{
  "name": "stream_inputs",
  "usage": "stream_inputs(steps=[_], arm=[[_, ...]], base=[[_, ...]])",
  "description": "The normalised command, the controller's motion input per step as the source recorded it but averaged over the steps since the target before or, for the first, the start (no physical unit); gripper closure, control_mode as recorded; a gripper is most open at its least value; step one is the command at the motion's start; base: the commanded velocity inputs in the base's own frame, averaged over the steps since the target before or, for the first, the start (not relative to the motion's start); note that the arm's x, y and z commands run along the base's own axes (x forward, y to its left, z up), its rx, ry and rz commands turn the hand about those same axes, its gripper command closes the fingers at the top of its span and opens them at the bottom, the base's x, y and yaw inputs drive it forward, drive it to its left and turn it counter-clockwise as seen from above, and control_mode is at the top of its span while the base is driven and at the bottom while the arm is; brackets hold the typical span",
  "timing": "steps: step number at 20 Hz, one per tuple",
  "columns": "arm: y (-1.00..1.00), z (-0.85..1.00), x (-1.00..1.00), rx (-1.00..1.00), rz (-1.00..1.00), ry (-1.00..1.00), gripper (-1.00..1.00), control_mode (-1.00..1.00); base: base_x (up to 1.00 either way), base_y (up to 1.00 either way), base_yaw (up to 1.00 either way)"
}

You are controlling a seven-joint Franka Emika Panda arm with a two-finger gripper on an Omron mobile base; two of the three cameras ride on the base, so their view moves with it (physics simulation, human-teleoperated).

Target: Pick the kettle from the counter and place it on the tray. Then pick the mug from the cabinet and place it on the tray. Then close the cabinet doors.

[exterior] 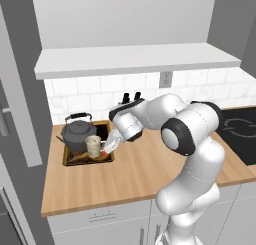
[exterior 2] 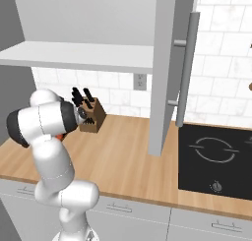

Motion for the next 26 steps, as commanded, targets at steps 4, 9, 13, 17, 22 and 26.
stream_inputs(steps=[4,9,13,17,22,26], arm=[[-0.12,0.0,-0.16,-0.05,-0.11,0.0,1.0,-1.0],[-0.11,-0.03,-0.03,-0.07,-0.1,0.0,1.0,-1.0],[-0.03,-0.08,0.01,-0.06,-0.05,0.0,1.0,-1.0],[0.0,-0.13,0.05,-0.03,0.0,0.0,1.0,-1.0],[0.0,-0.12,0.14,-0.01,0.0,-0.01,1.0,-1.0],[0.0,-0.1,0.07,0.0,0.0,-0.05,1.0,-1.0]], base=[[0.0,0.0,0.0],[0.0,0.0,0.0],[0.0,0.0,0.0],[0.0,0.0,0.0],[0.0,0.0,0.0],[0.0,0.0,0.0]])
